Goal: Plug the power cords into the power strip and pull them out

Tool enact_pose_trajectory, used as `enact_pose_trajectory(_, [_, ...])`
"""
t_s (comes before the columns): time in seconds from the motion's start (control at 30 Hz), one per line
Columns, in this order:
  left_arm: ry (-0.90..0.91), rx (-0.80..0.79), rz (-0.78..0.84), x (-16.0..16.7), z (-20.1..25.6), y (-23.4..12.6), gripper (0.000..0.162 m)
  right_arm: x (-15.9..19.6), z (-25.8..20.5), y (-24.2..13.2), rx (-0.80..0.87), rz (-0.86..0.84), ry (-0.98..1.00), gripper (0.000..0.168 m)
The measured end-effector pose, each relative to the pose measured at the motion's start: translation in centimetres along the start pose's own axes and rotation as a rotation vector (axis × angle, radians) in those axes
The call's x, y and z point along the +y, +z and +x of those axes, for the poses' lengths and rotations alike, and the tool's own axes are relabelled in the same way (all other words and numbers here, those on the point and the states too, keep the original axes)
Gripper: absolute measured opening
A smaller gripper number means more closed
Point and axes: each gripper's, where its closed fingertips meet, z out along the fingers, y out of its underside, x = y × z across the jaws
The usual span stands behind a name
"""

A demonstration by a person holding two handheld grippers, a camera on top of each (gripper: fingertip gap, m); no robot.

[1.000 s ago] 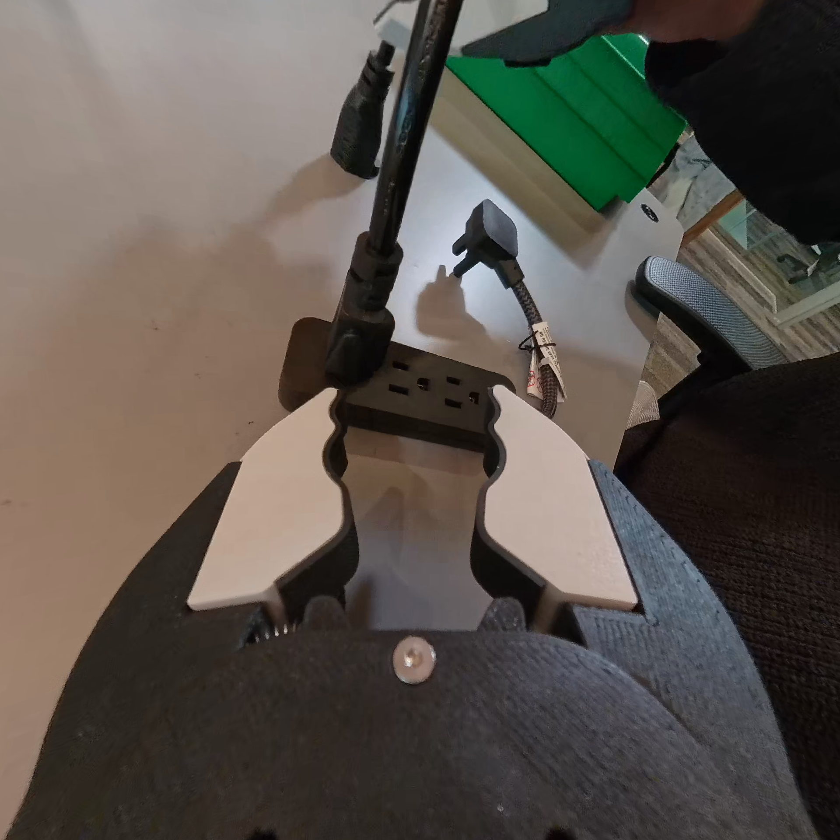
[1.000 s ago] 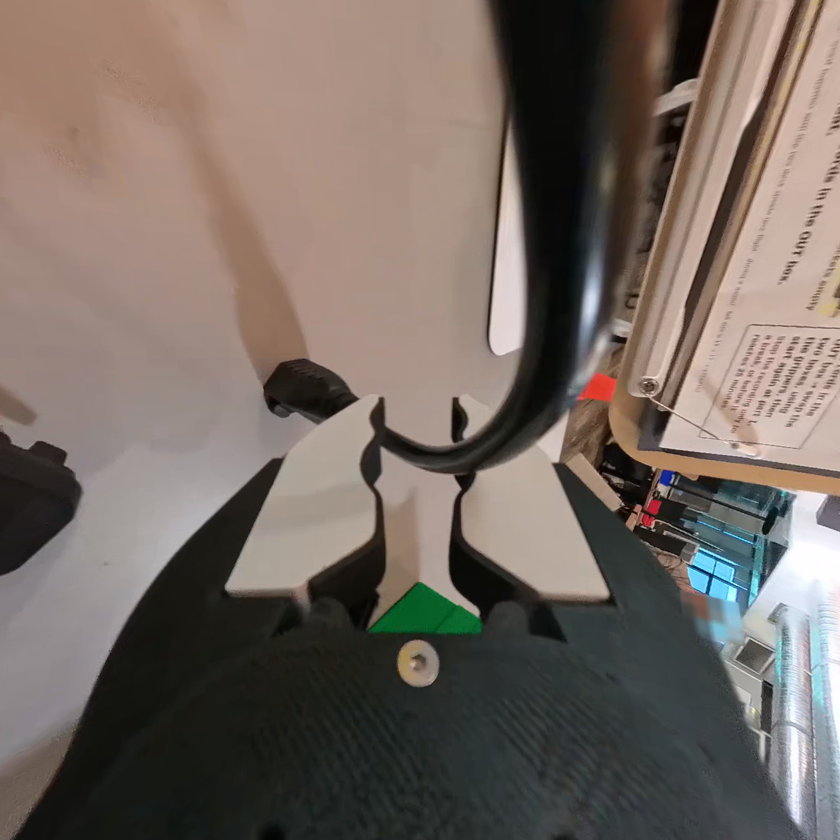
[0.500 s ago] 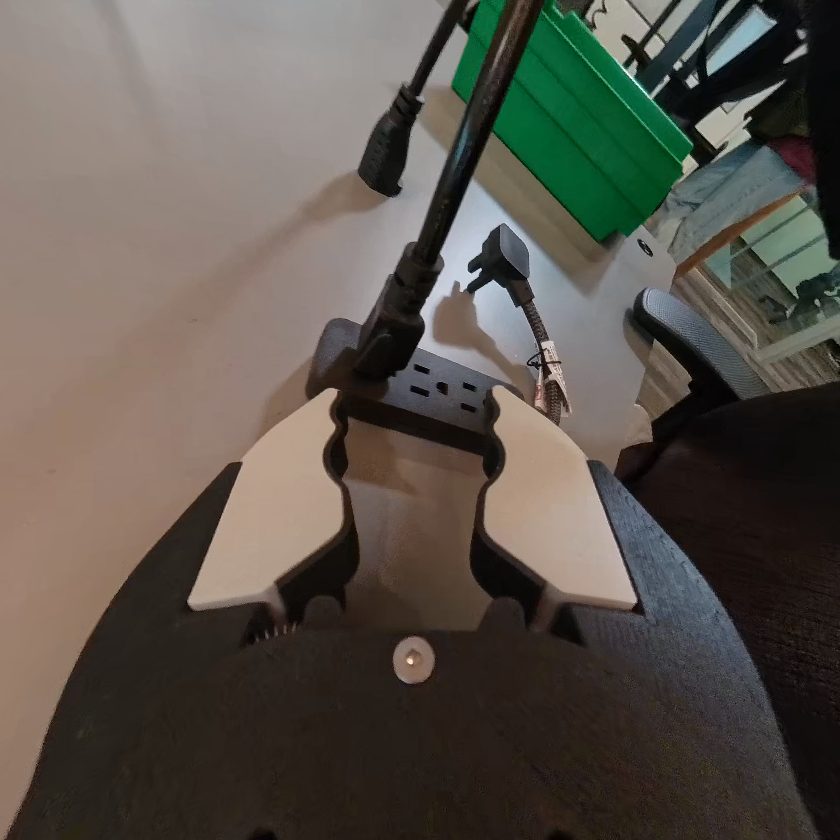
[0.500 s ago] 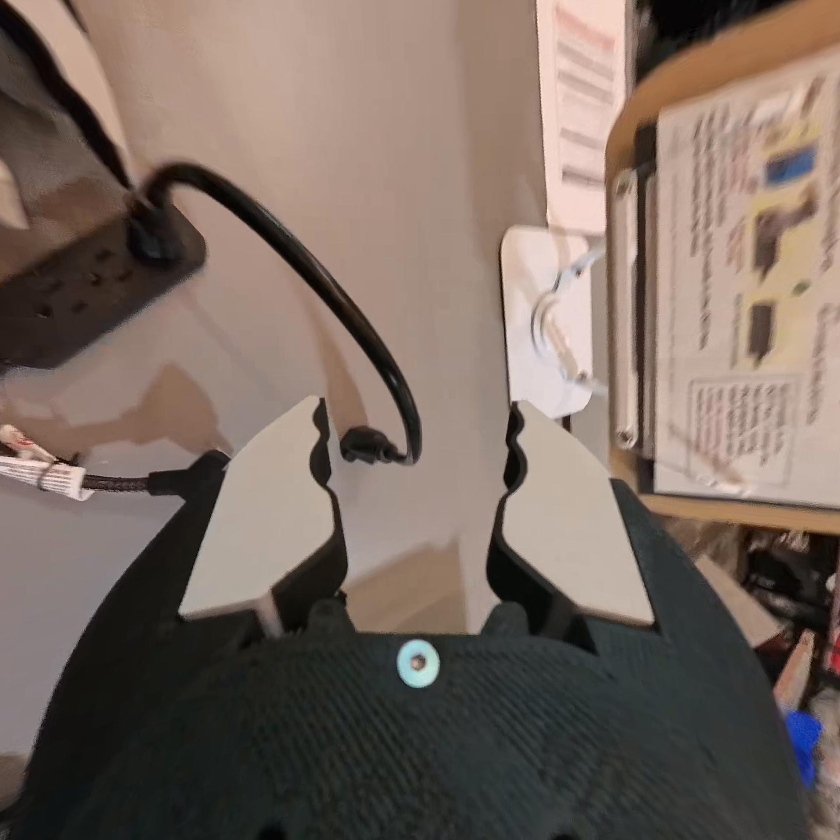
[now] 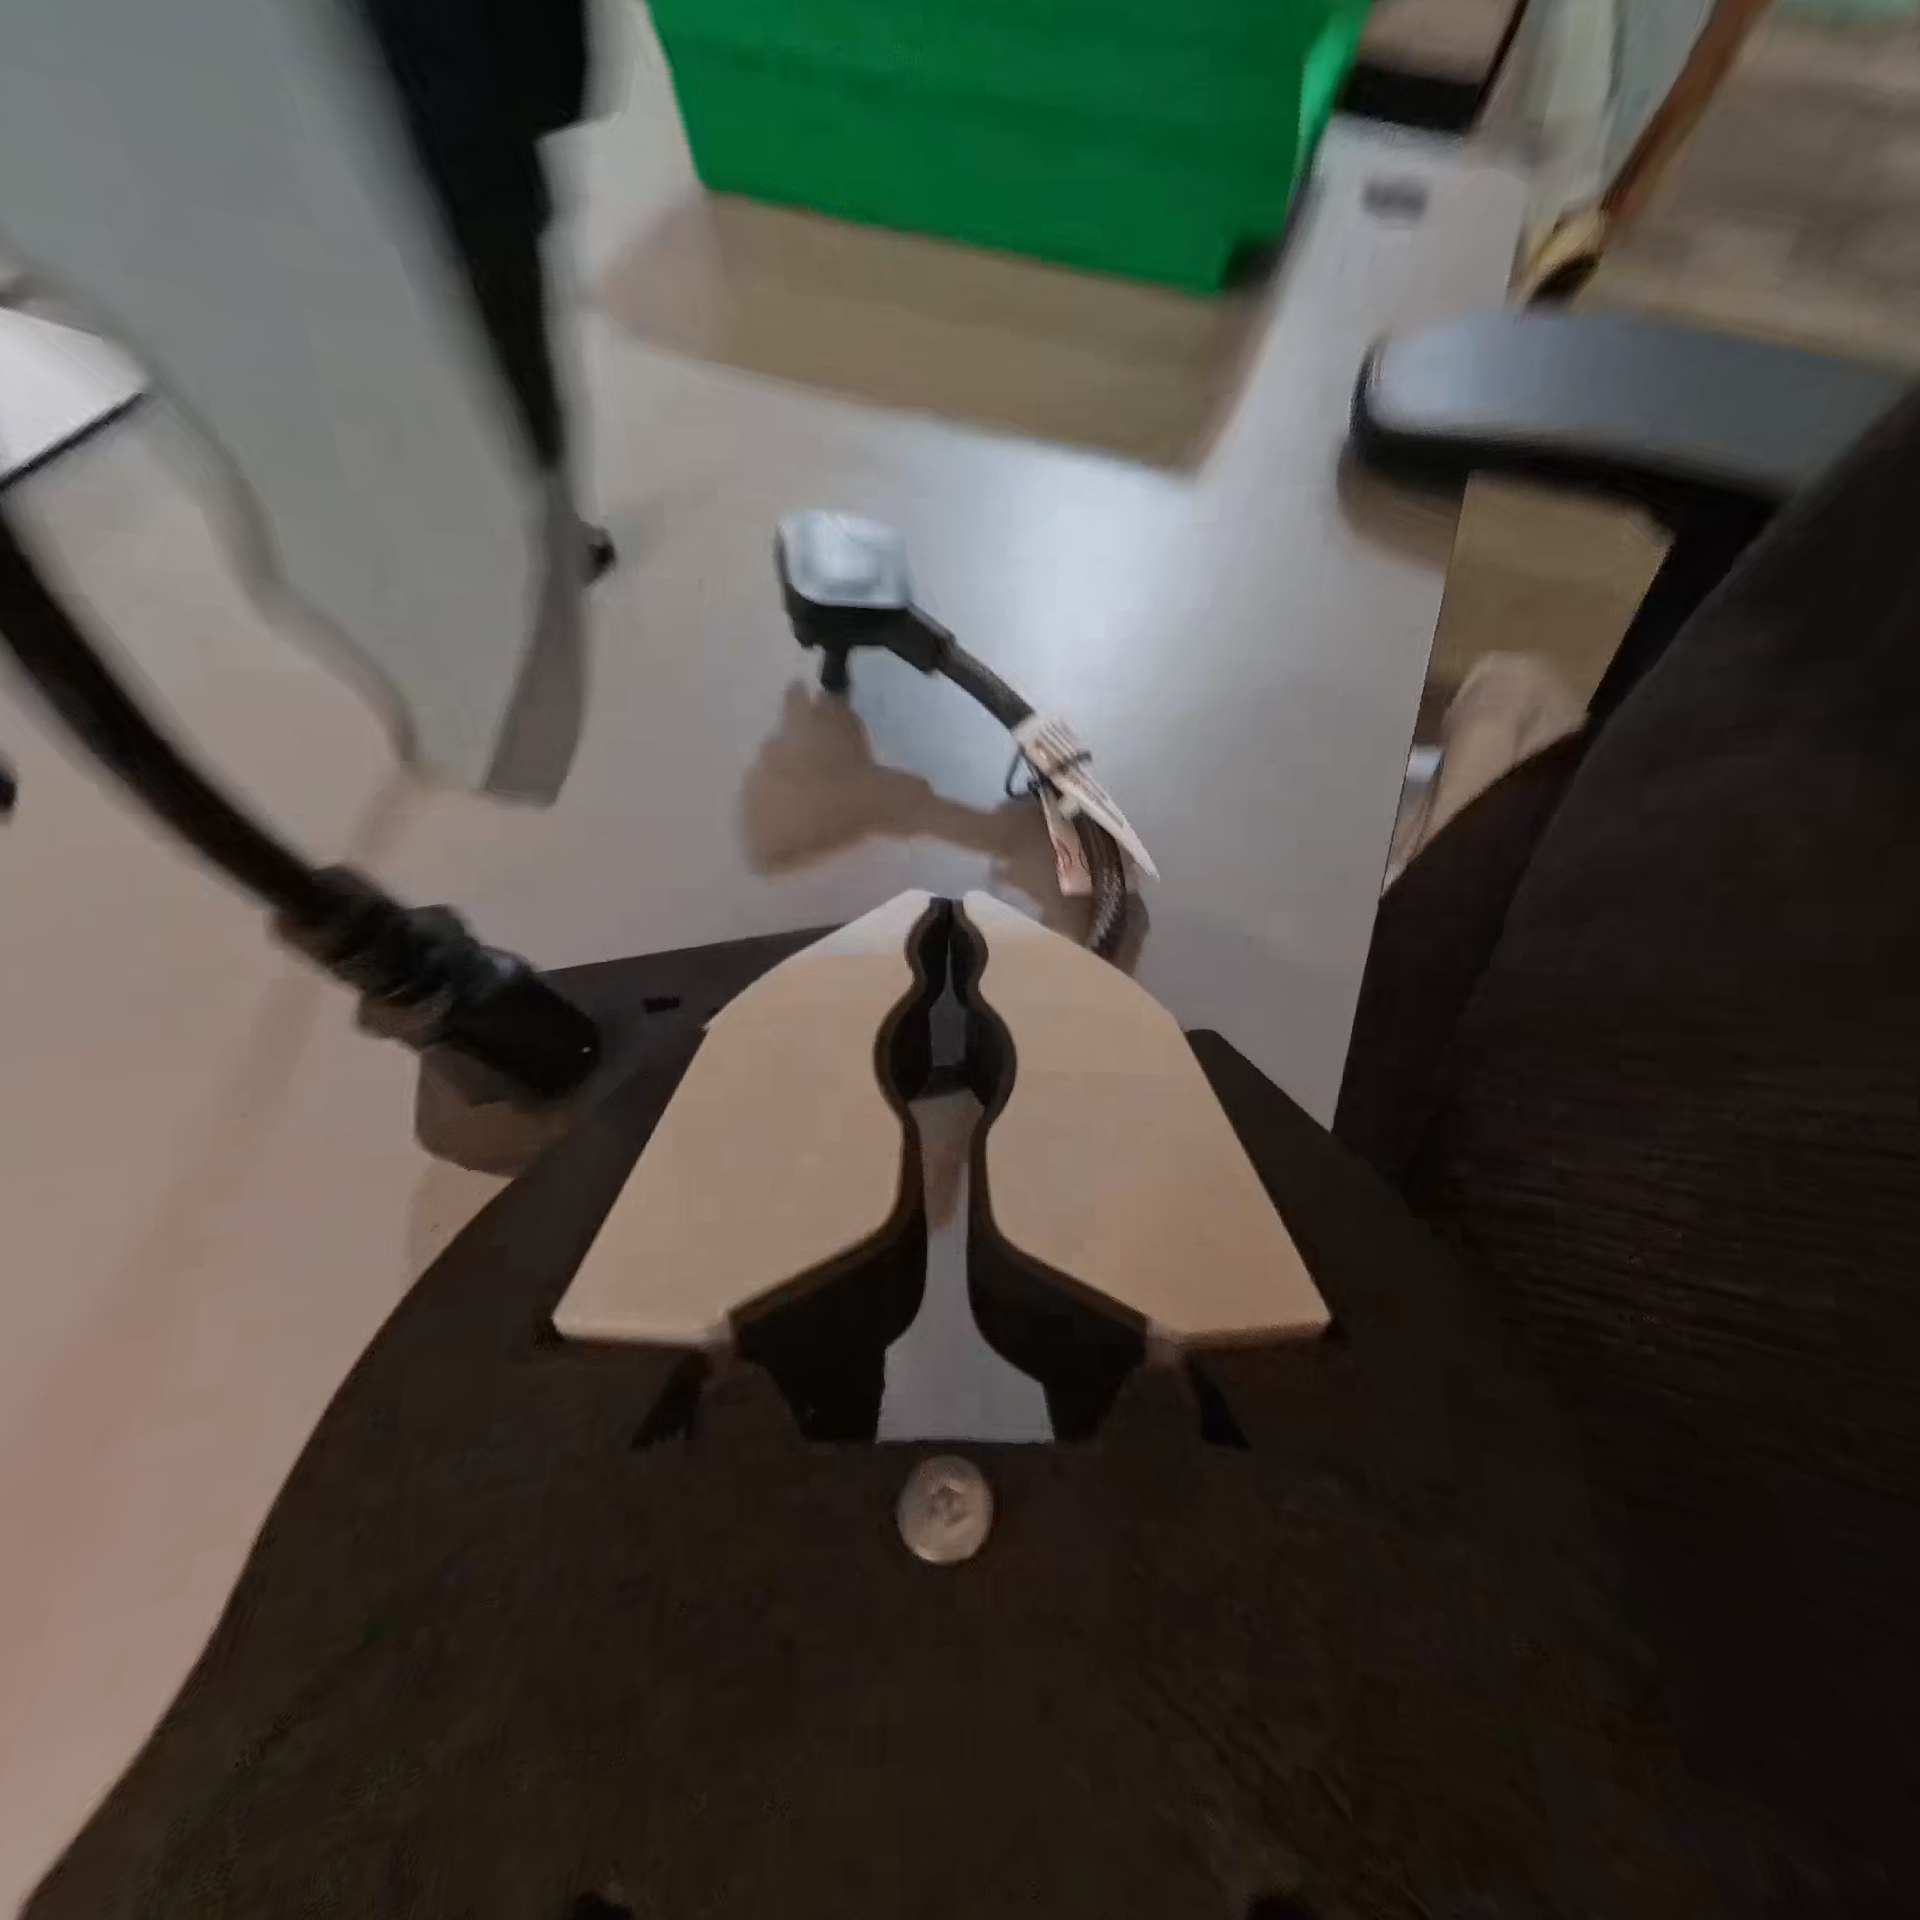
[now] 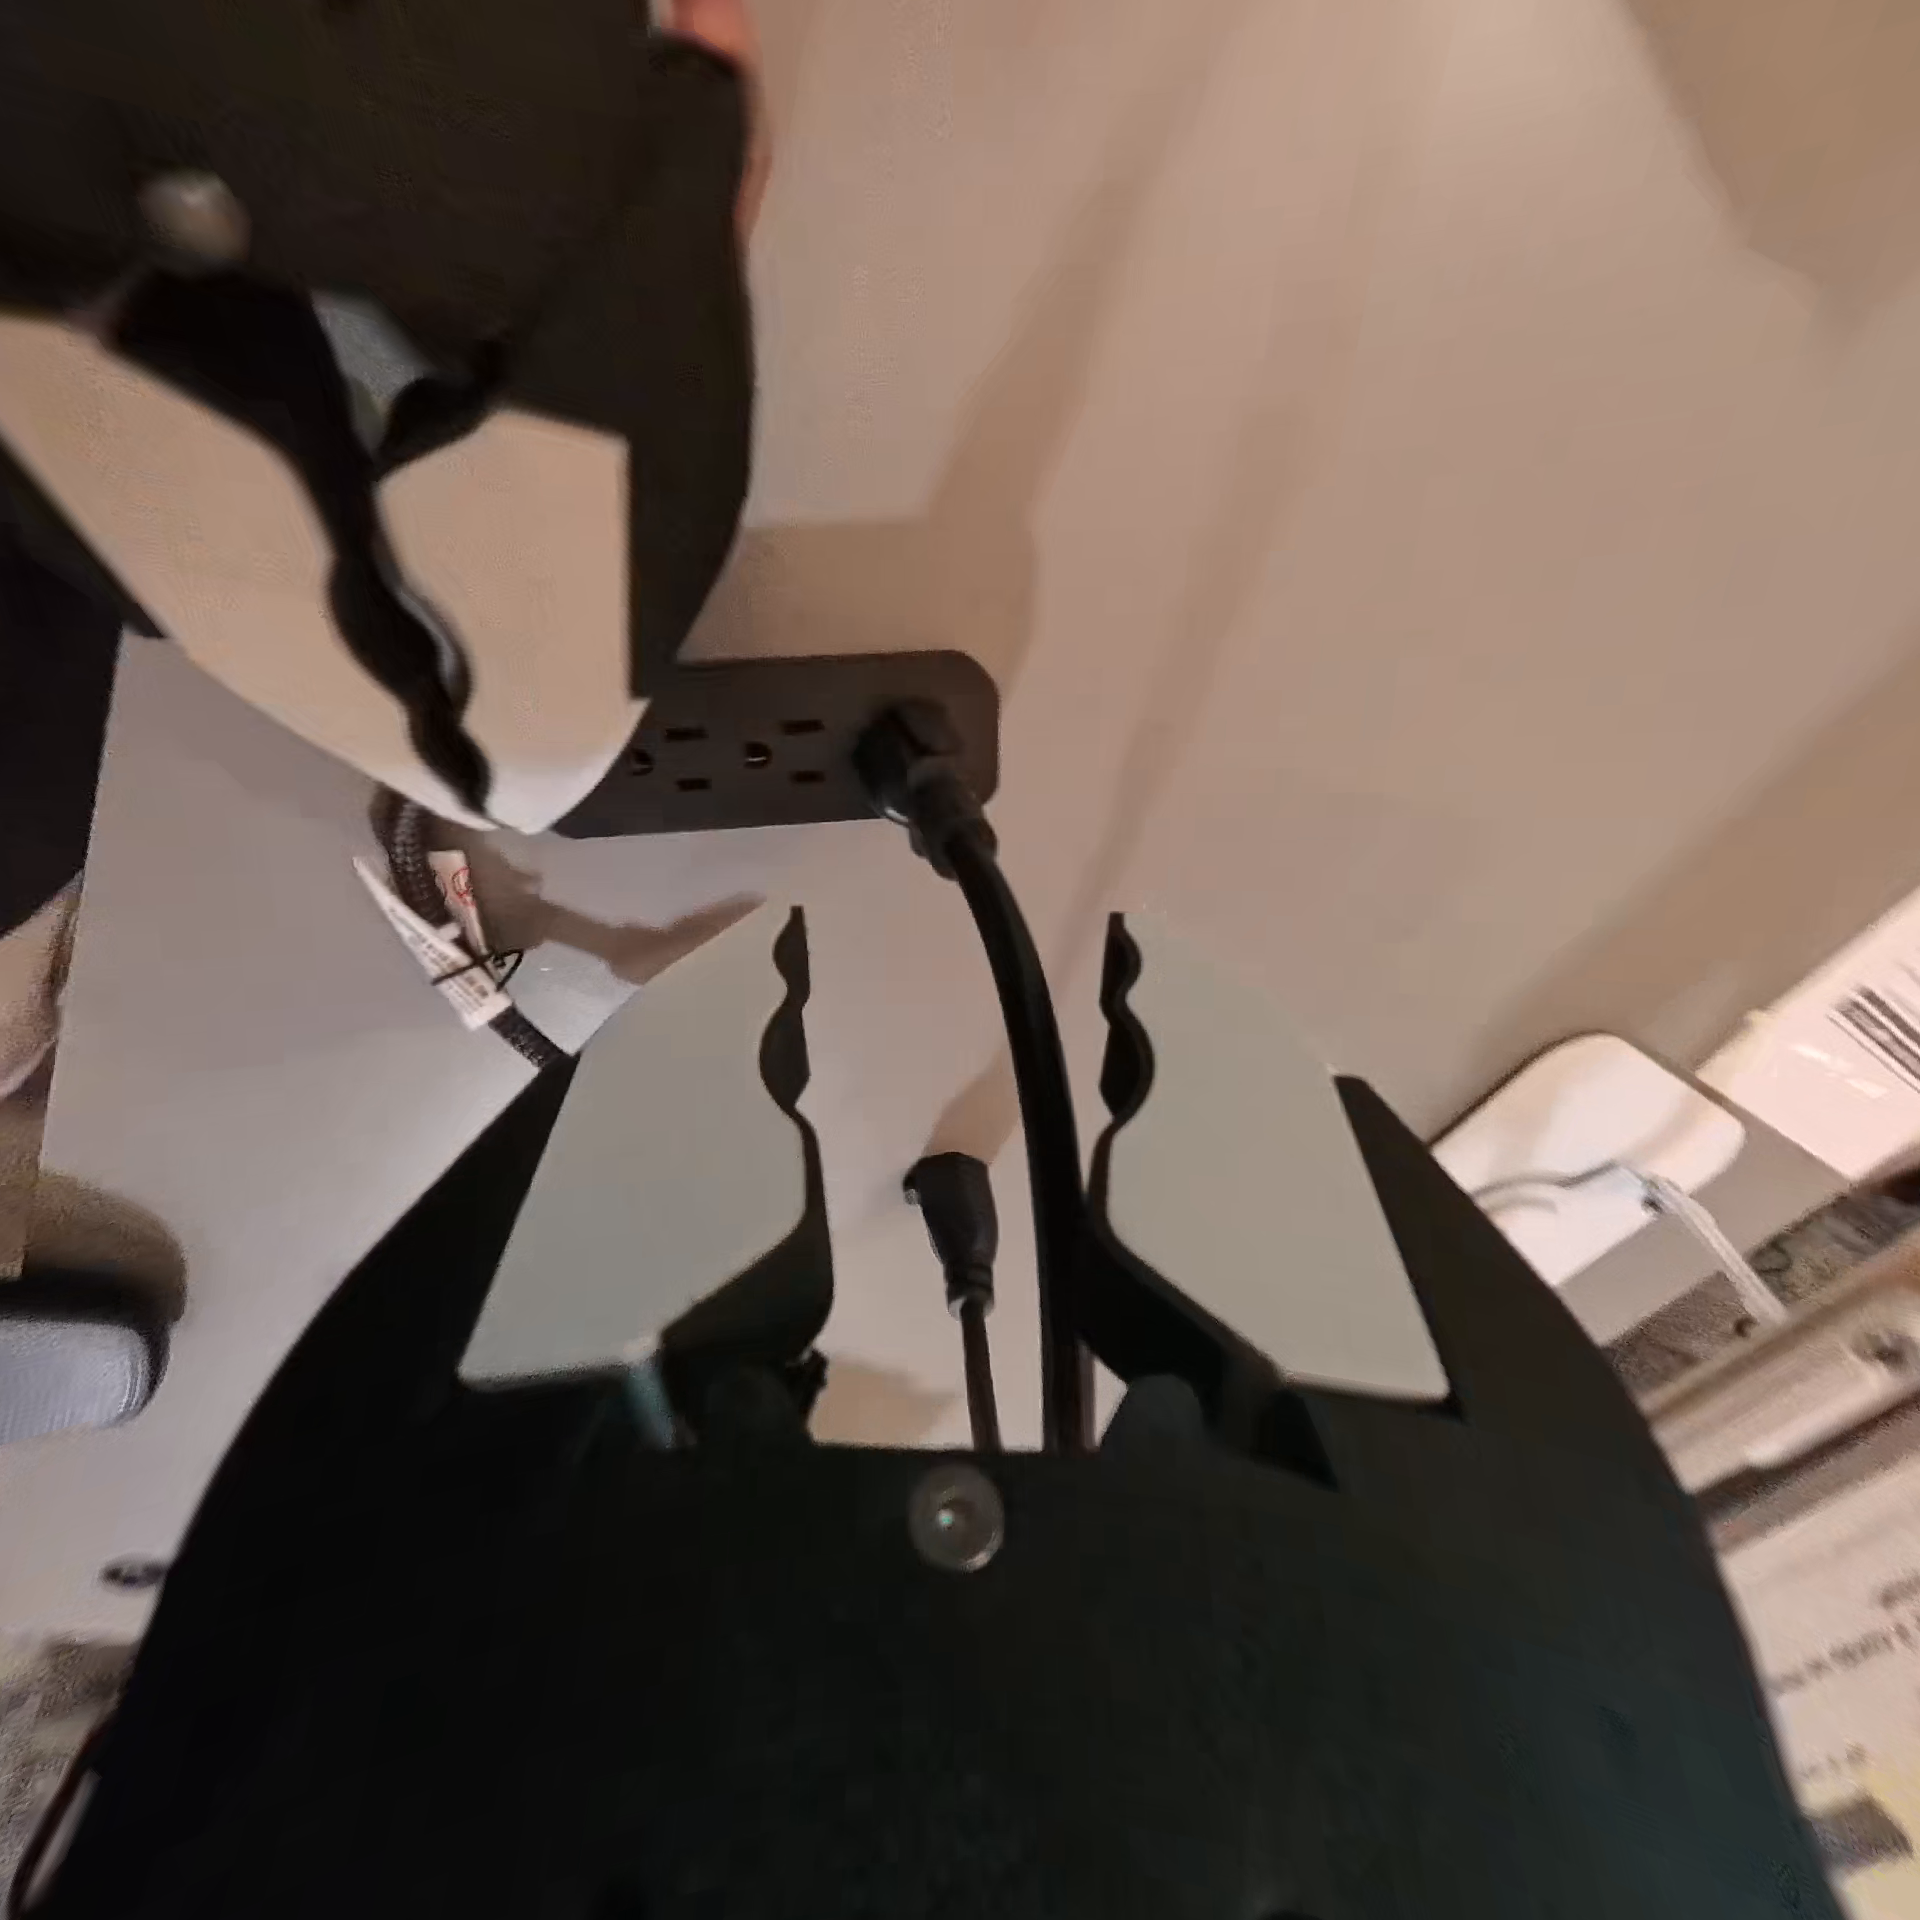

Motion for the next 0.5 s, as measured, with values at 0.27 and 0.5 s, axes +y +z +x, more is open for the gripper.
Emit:
enact_pose_trajectory(0.27, [0.329, -0.168, -0.212, 1.8, 0.5, 1.4, 0.0, -0.6, -0.9, 2.3, -0.221, -0.157, -0.083, 0.035])
enact_pose_trajectory(0.5, [0.351, -0.242, -0.276, 2.7, -0.8, 1.8, 0.0, 0.3, -1.0, 3.8, -0.274, -0.287, -0.167, 0.017])
